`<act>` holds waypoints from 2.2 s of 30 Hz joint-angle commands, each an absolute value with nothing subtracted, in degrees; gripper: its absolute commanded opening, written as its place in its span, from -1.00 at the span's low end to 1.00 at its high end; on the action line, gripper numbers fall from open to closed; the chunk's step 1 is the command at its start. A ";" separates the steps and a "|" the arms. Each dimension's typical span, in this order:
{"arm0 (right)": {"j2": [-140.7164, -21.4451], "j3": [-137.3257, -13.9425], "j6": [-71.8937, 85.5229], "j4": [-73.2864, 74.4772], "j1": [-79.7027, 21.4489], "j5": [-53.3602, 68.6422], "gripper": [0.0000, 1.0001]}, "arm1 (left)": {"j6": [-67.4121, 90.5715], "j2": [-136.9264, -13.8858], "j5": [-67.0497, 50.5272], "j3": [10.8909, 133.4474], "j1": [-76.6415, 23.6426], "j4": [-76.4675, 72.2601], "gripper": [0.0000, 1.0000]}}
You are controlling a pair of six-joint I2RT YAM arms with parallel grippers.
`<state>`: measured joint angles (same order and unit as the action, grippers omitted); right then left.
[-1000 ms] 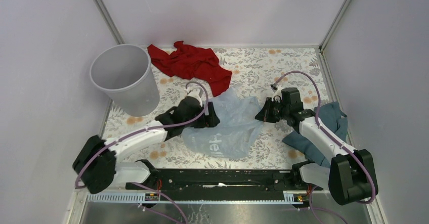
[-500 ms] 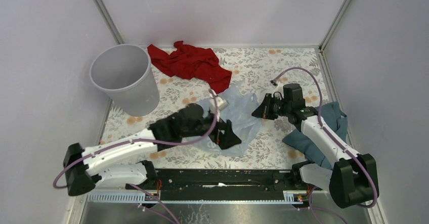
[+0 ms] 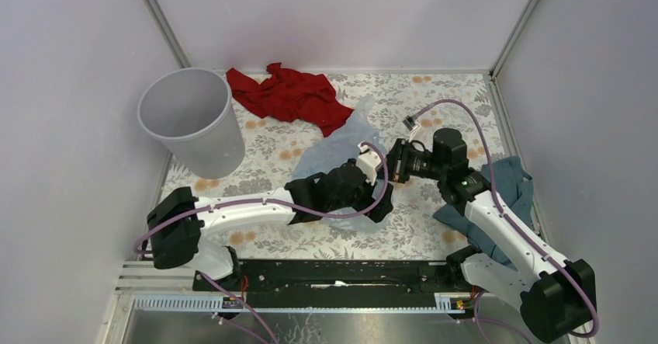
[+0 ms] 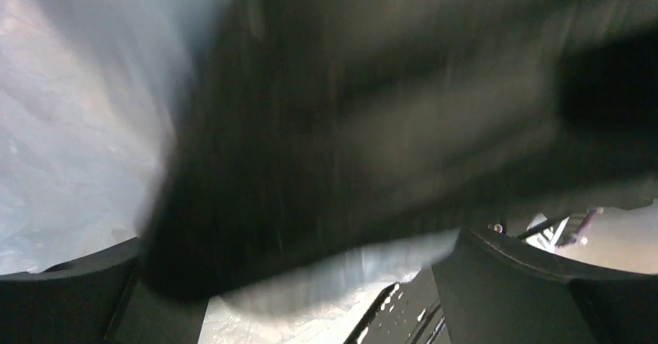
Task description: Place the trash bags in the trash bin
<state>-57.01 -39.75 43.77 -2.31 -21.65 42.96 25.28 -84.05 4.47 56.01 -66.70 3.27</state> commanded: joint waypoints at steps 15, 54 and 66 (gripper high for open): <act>-57.11 -46.07 55.01 -14.73 -26.73 38.57 -1.00 | 23.83 -52.31 6.63 46.46 -66.71 2.15 0.98; -46.14 -66.57 21.43 23.66 -35.25 8.94 0.99 | 52.05 -64.09 -16.74 58.16 -44.40 -12.99 -1.00; -56.86 -63.23 18.12 10.68 -51.24 2.35 0.99 | 52.99 -66.40 -12.27 58.97 -44.47 -10.79 -1.00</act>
<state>-55.35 -59.61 22.06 15.99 -44.47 11.84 52.38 -65.32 -12.86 57.69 -44.58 -7.66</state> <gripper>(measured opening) 0.994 0.008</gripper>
